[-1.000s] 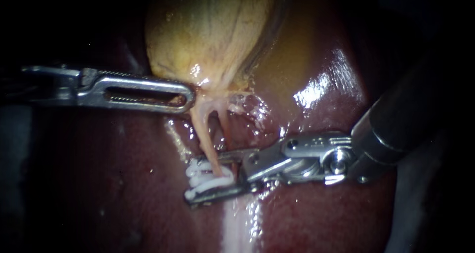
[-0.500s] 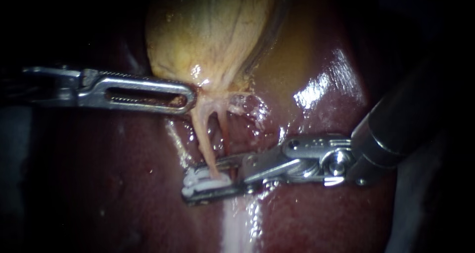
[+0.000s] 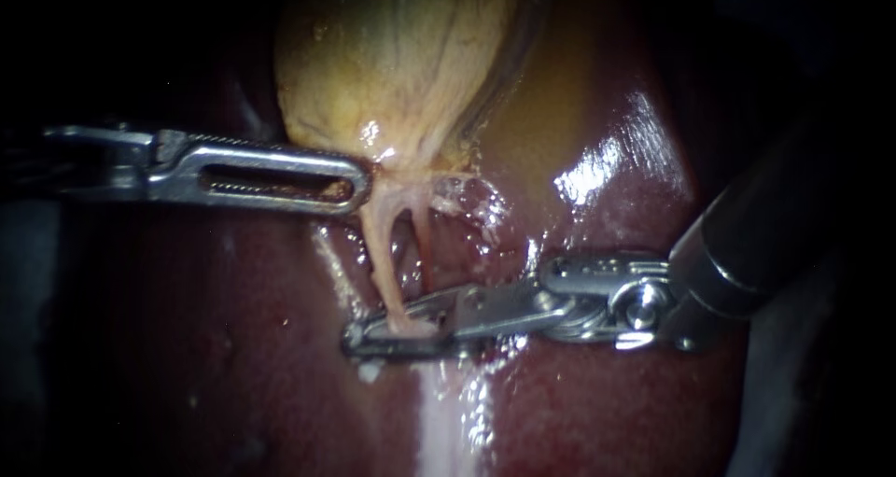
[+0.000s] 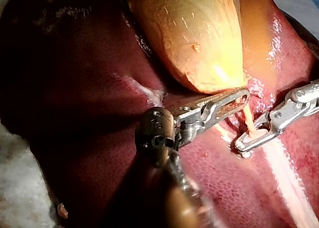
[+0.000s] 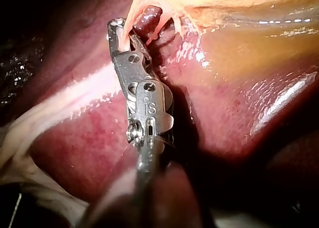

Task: Clipping second clip left tube

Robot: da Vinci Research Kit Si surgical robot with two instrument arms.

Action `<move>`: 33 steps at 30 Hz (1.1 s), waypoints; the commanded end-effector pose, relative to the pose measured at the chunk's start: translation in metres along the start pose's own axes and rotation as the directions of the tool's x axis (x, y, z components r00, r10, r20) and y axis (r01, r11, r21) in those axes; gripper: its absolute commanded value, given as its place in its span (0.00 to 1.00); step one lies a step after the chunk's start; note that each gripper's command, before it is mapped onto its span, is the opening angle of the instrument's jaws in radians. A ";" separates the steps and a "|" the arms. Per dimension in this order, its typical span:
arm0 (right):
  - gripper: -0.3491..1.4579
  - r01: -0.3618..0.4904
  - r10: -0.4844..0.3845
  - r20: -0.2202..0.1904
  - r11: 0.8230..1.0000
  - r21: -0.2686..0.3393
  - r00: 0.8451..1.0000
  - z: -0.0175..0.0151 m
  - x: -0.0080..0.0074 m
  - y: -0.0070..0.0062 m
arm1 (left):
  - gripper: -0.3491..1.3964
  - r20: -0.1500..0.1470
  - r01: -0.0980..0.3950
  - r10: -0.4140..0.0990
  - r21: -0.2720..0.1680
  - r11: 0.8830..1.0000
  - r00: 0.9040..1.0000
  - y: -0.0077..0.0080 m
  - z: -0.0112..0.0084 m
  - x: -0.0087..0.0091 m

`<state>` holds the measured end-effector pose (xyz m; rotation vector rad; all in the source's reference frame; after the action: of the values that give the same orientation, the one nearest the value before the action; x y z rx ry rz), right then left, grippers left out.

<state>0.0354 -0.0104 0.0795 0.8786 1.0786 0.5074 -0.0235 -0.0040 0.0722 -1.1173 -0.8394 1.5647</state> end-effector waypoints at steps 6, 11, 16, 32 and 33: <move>0.00 0.004 -0.004 0.003 1.000 0.004 1.000 -0.0002 -0.0001 0.0001 | 0.00 0.000 0.000 0.000 0.000 1.000 1.000 0.0000 0.0000 0.0000; 0.00 0.006 -0.006 0.024 1.000 -0.002 1.000 -0.0001 -0.0006 0.0002 | 0.00 0.000 0.000 0.000 0.000 1.000 1.000 0.0000 0.0000 0.0000; 0.00 0.010 -0.010 0.040 1.000 0.000 0.999 0.0002 -0.0012 0.0004 | 0.00 0.000 0.000 0.000 0.000 1.000 1.000 0.0000 0.0000 0.0000; 0.00 0.013 -0.013 0.042 1.000 0.005 0.999 0.0002 -0.0013 0.0006 | 0.00 0.000 0.000 0.000 0.000 1.000 1.000 0.0000 0.0001 0.0000; 0.00 0.013 -0.013 0.043 1.000 0.006 0.999 0.0002 -0.0013 0.0006 | 0.00 0.000 0.000 0.000 0.000 1.000 1.000 0.0000 0.0001 0.0000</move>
<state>0.0351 -0.0111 0.0807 0.8828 1.0469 0.4719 -0.0235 -0.0040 0.0723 -1.1172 -0.8395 1.5647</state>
